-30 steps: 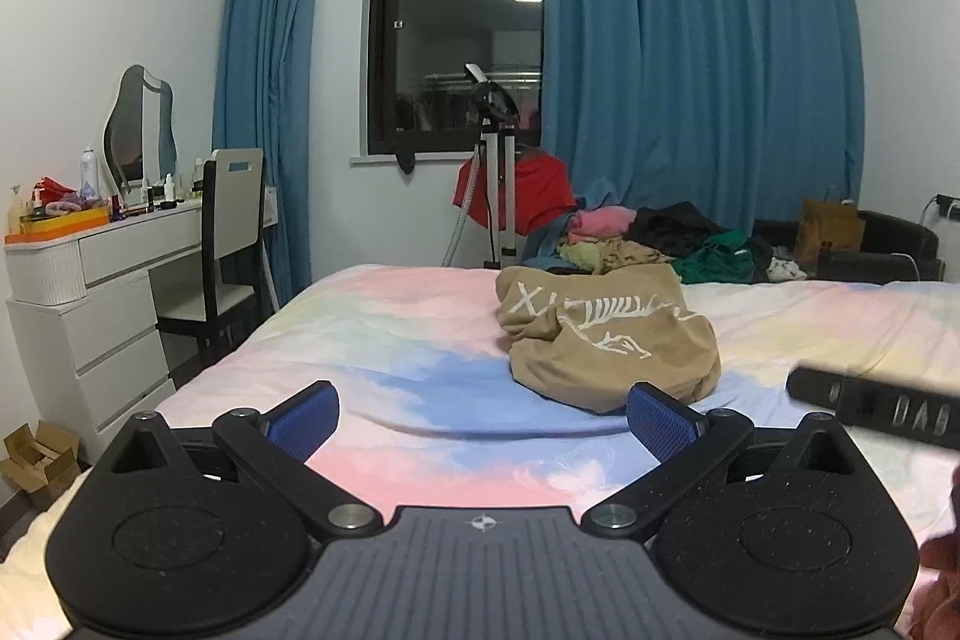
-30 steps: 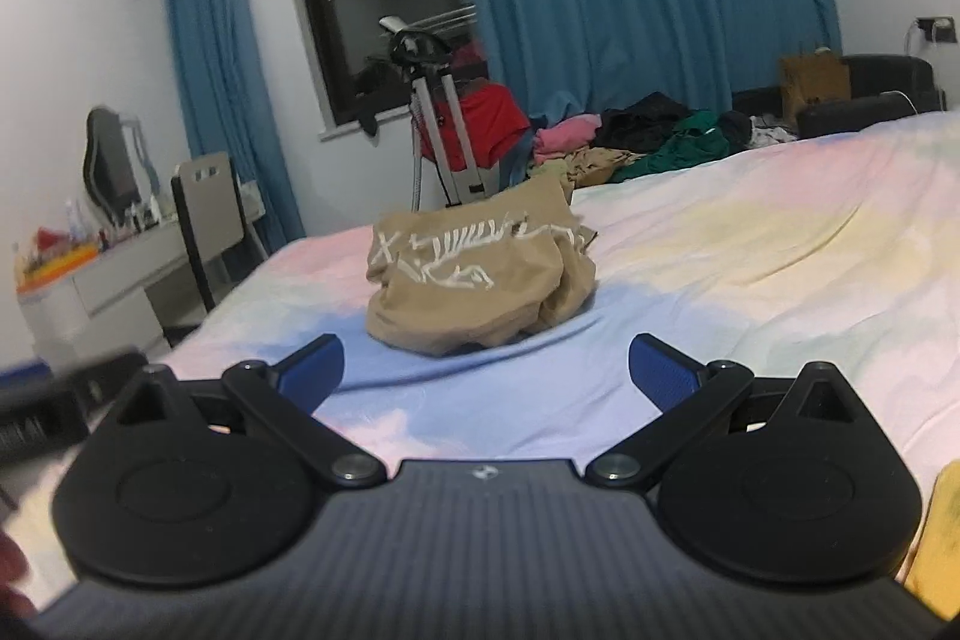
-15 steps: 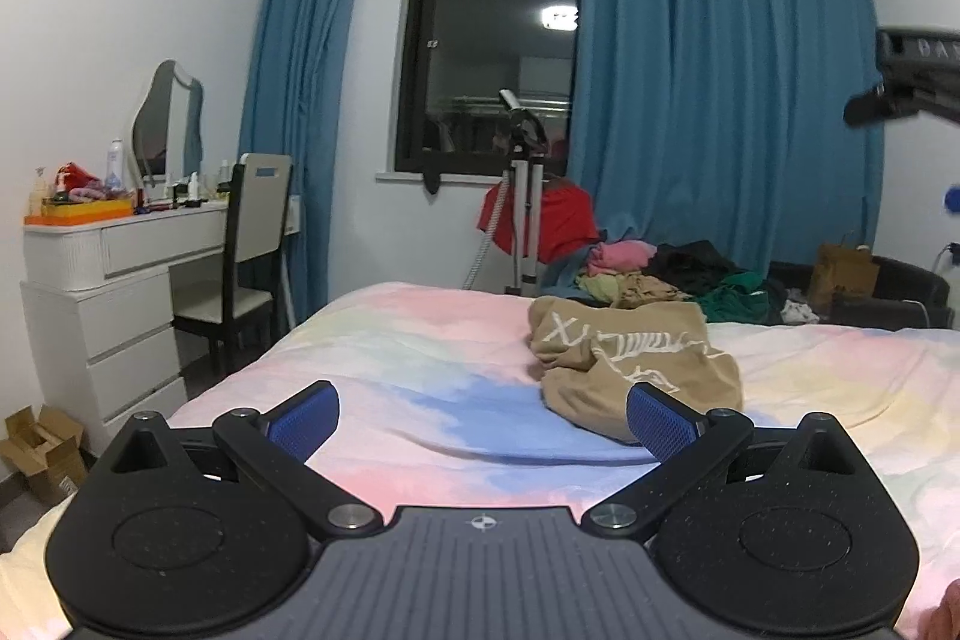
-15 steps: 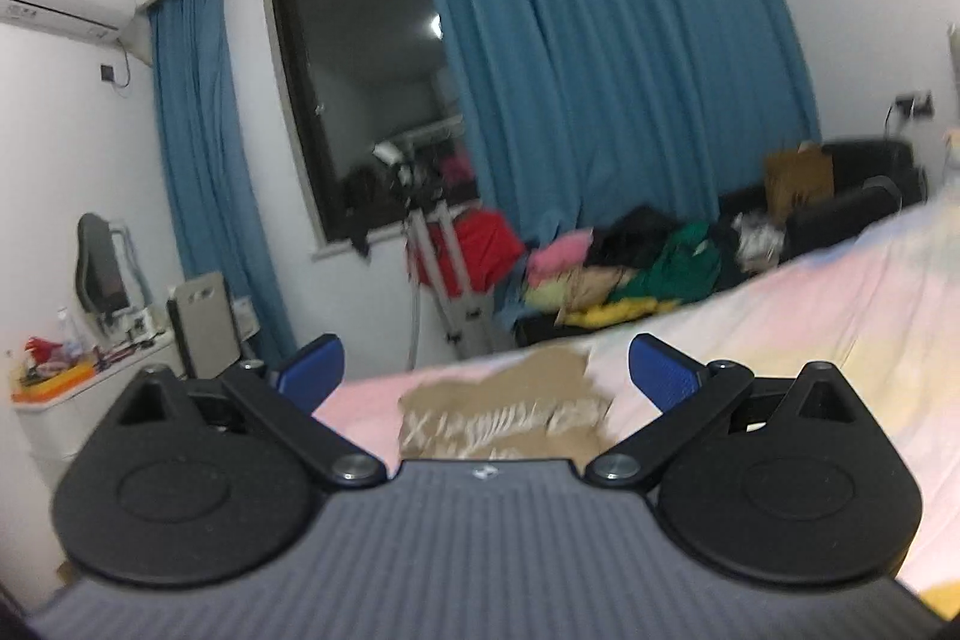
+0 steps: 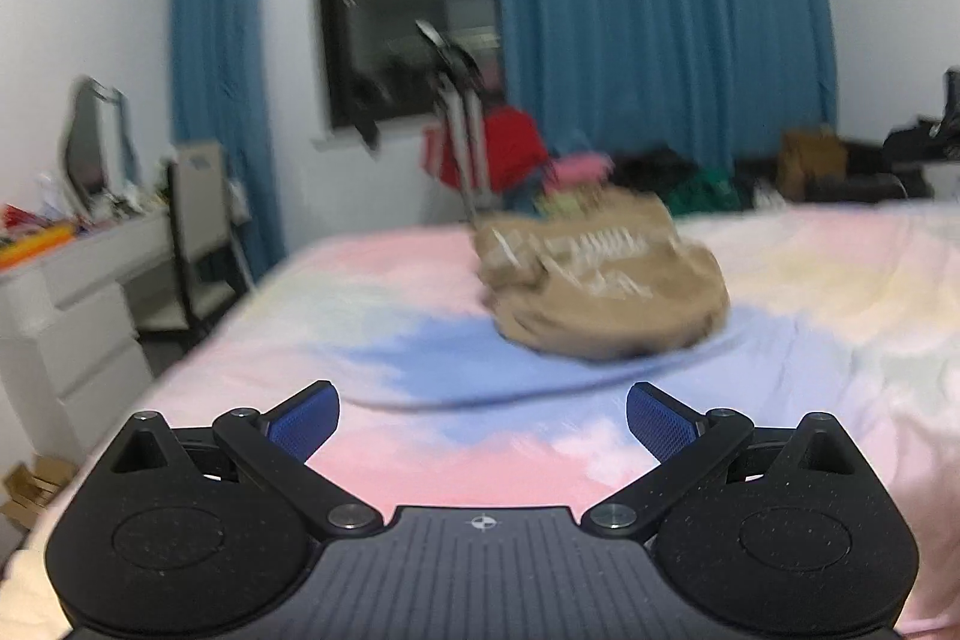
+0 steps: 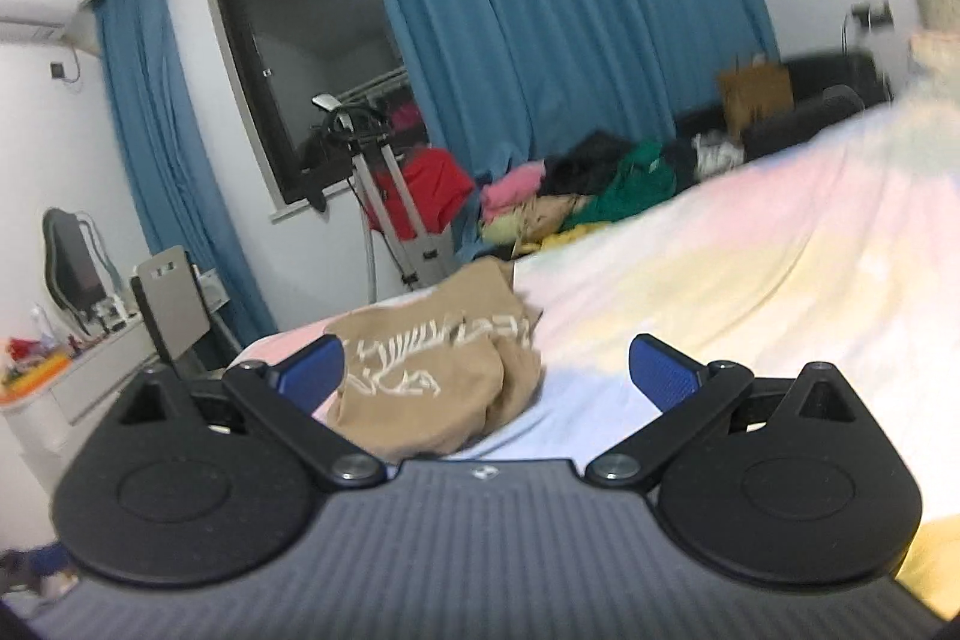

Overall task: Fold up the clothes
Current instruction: 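Grasp the tan garment with the left gripper and lift it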

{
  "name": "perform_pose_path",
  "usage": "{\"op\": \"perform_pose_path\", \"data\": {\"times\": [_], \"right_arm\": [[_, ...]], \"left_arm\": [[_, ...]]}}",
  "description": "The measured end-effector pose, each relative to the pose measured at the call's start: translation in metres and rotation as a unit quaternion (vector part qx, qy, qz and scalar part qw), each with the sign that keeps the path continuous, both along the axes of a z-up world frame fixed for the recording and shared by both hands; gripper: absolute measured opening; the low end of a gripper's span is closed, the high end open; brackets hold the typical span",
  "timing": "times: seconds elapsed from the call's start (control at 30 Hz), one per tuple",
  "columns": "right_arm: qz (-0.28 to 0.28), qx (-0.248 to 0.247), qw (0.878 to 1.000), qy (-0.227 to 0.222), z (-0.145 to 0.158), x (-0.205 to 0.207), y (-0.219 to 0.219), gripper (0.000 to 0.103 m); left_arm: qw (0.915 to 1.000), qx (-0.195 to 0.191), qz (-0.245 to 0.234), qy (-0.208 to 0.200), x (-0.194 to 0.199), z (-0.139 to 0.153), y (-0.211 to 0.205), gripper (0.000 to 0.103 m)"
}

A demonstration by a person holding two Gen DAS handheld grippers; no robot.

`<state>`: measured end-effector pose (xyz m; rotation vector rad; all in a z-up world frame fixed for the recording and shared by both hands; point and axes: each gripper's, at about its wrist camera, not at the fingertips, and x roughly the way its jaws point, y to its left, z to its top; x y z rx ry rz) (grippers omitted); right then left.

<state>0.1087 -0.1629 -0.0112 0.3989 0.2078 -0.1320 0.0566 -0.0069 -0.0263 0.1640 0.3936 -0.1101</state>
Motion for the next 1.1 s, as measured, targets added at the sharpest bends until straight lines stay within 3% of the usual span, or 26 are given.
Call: {"op": "perform_pose_path", "data": {"times": [0.07, 0.2, 0.43, 0.67, 0.8, 0.9, 0.97, 1.07, 1.1], "right_arm": [[0.007, -0.007, 1.0, -0.006, -0.002, 0.004, -0.002, 0.103], [0.022, 0.026, 0.999, -0.012, -0.009, 0.013, -0.012, 0.103], [0.008, 0.052, 0.998, 0.032, -0.022, 0.031, -0.03, 0.103], [0.01, 0.107, 0.992, 0.065, -0.047, 0.057, -0.046, 0.103], [0.01, 0.103, 0.992, 0.079, -0.06, 0.075, -0.049, 0.103], [0.011, 0.092, 0.992, 0.091, -0.071, 0.088, -0.045, 0.103], [0.015, 0.077, 0.992, 0.099, -0.078, 0.094, -0.041, 0.103], [0.024, 0.051, 0.993, 0.106, -0.084, 0.101, -0.032, 0.103], [0.03, 0.044, 0.993, 0.108, -0.085, 0.102, -0.029, 0.103]], "left_arm": [[0.9994, 0.014, -0.008, 0.03, 0.026, -0.011, -0.01, 0.101], [0.9952, 0.081, -0.024, 0.049, 0.071, -0.034, -0.026, 0.1], [0.9846, 0.152, -0.041, 0.075, 0.151, -0.066, -0.056, 0.098], [0.9668, 0.238, -0.062, 0.07, 0.206, -0.094, -0.092, 0.095], [0.9631, 0.253, -0.081, 0.044, 0.227, -0.096, -0.103, 0.092], [0.9647, 0.243, -0.094, 0.037, 0.24, -0.09, -0.107, 0.062], [0.9725, 0.211, -0.093, 0.037, 0.245, -0.08, -0.103, 0.018], [0.9845, 0.154, -0.084, 0.015, 0.241, -0.055, -0.091, 0.003], [0.9866, 0.139, -0.086, 0.005, 0.234, -0.045, -0.087, 0.003]]}}
